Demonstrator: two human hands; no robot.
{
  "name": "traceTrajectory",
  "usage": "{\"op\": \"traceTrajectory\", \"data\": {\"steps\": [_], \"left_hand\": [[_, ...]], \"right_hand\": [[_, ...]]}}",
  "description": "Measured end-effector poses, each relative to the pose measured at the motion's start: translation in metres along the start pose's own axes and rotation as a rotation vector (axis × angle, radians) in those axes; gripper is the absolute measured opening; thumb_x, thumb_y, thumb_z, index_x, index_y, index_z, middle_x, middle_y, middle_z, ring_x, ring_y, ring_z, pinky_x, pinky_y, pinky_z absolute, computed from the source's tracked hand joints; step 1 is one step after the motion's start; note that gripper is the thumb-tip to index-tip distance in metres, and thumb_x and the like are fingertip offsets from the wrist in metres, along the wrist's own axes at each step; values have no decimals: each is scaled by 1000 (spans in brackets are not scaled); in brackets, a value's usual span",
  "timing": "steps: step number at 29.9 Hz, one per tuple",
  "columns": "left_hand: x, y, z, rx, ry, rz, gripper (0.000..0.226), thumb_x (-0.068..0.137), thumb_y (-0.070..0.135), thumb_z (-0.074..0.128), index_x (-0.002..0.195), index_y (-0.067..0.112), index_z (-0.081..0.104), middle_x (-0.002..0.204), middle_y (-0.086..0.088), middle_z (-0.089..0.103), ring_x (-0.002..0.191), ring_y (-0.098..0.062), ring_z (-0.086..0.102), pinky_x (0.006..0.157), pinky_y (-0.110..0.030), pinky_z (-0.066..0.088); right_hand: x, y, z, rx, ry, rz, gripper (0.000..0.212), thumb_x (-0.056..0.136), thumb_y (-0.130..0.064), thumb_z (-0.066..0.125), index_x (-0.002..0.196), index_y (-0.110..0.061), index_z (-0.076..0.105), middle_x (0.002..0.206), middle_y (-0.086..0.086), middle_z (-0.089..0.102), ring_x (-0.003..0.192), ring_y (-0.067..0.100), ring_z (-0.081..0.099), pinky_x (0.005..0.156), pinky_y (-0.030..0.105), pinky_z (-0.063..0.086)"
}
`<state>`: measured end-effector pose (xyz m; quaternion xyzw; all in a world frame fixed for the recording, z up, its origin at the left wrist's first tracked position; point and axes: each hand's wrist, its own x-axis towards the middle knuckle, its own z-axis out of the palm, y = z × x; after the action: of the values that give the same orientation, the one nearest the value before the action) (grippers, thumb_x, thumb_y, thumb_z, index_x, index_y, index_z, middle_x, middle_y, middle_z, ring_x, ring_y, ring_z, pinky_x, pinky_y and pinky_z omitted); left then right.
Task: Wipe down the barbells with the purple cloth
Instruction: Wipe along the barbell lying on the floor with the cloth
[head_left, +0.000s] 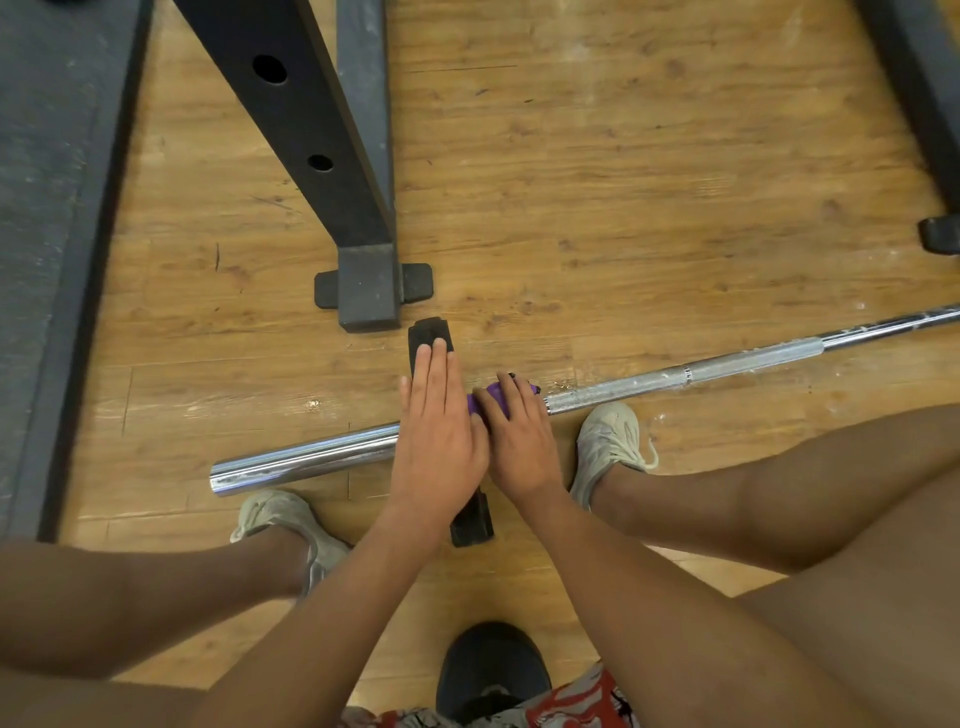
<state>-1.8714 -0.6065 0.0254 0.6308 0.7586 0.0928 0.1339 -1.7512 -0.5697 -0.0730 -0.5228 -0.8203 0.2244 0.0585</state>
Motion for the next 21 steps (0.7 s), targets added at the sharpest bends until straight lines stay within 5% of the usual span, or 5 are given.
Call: {"op": "traceTrajectory", "data": {"steps": [3, 12, 16, 21], "left_hand": [[-6, 2, 0, 46, 6, 7, 65, 98, 23, 34, 156, -5, 22, 166, -21, 14, 155, -31, 6, 124, -51, 17], [-17, 2, -1, 41, -15, 35, 64, 102, 24, 38, 157, -1, 18, 167, -17, 9, 156, -27, 2, 124, -45, 7], [-21, 6, -1, 7, -27, -3, 69, 101, 18, 49, 158, 0, 16, 168, -16, 7, 156, -26, 1, 124, -44, 6], [-24, 3, 1, 90, -37, 50, 64, 102, 24, 39, 156, -3, 19, 166, -20, 11, 155, -31, 8, 123, -49, 15]], "right_hand": [[-5, 7, -2, -11, -23, -45, 56, 104, -46, 24, 155, -25, 36, 165, 13, 22, 155, 33, 9, 125, 51, 15], [-4, 15, 8, -53, 10, -128, 48, 102, -27, 57, 145, -10, 48, 154, 20, 40, 147, 44, 28, 120, 57, 28], [19, 8, -1, 11, 19, -78, 38, 106, -30, 41, 128, -7, 61, 132, 17, 58, 126, 38, 47, 109, 53, 39], [3, 0, 0, -10, 0, -36, 57, 105, -37, 23, 143, -7, 51, 154, 21, 41, 148, 42, 27, 121, 55, 25]]}}
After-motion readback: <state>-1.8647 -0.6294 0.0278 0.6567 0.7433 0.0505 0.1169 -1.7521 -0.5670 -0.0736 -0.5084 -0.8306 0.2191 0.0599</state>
